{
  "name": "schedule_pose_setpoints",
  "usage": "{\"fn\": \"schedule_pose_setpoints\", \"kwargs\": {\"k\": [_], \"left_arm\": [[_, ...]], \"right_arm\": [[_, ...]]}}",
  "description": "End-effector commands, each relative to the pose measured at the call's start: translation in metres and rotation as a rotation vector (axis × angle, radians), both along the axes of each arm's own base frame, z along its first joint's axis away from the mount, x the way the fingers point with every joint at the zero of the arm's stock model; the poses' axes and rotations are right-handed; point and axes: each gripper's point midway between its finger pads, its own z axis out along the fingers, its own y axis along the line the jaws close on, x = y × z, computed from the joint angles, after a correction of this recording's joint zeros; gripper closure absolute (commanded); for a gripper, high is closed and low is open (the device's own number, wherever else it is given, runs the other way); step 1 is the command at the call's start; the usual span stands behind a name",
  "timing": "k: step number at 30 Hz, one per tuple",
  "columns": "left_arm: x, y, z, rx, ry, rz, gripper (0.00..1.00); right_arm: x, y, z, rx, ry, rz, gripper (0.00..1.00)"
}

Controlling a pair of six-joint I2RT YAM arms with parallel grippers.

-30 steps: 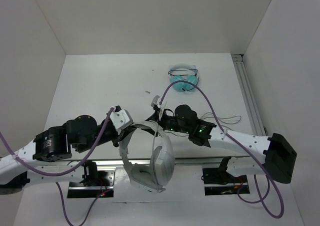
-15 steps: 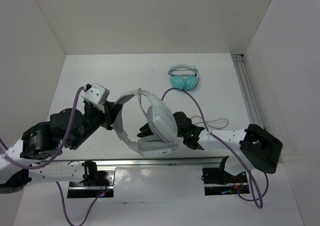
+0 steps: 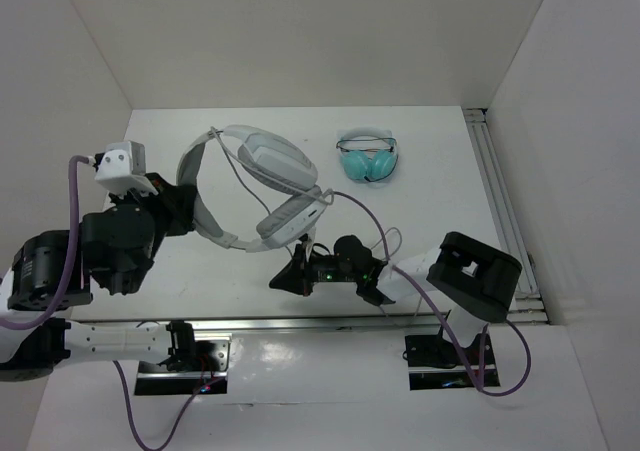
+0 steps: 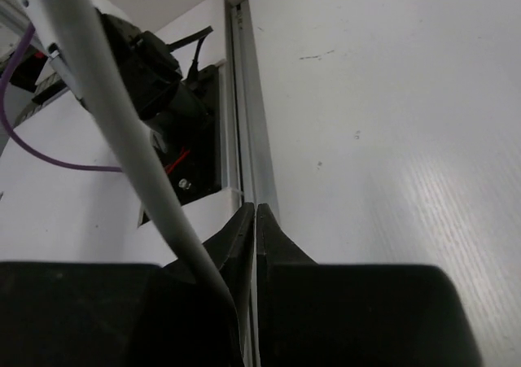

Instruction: Wrap the headphones

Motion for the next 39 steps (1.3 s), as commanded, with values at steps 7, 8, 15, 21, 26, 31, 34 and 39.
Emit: {"fn": "schedule_pose_setpoints", "kwargs": {"k": [7, 8, 15, 21, 26, 31, 34, 39], "left_arm": [[0.022, 0.038, 0.026, -0.117, -0.092, 0.333, 1.00], [0.028, 0.040, 0.029, -0.102, -0.103, 0.371, 1.00], [0.075, 0.042, 0.041, 0.038, -0.148, 0.531, 1.00], [0.095, 0.042, 0.007, 0.141, -0.092, 0.605, 1.00], [0.103, 0.064, -0.033, 0.205, -0.033, 0.681, 1.00], [0.108, 0.082, -0.064, 0.225, 0.045, 0.704, 1.00], [0.113, 0.074, -0.077, 0.278, 0.087, 0.648, 1.00], [0.101, 0.074, -0.118, 0.395, 0.232, 0.609, 1.00]], "right_arm": [[-0.034, 0.005, 0.007, 0.045, -0.046, 0.045, 0.91], [-0.033, 0.005, 0.007, 0.045, -0.047, 0.036, 0.92], [-0.080, 0.009, 0.003, 0.039, -0.040, 0.157, 0.91], [-0.116, 0.031, 0.041, 0.009, -0.173, 0.176, 1.00], [-0.137, 0.017, 0.089, 0.026, -0.287, 0.137, 1.00], [-0.142, 0.005, 0.129, 0.016, -0.369, 0.066, 1.00], [-0.135, 0.001, 0.140, -0.045, -0.419, 0.022, 1.00], [-0.111, -0.012, 0.166, -0.174, -0.498, -0.097, 1.00]]}}
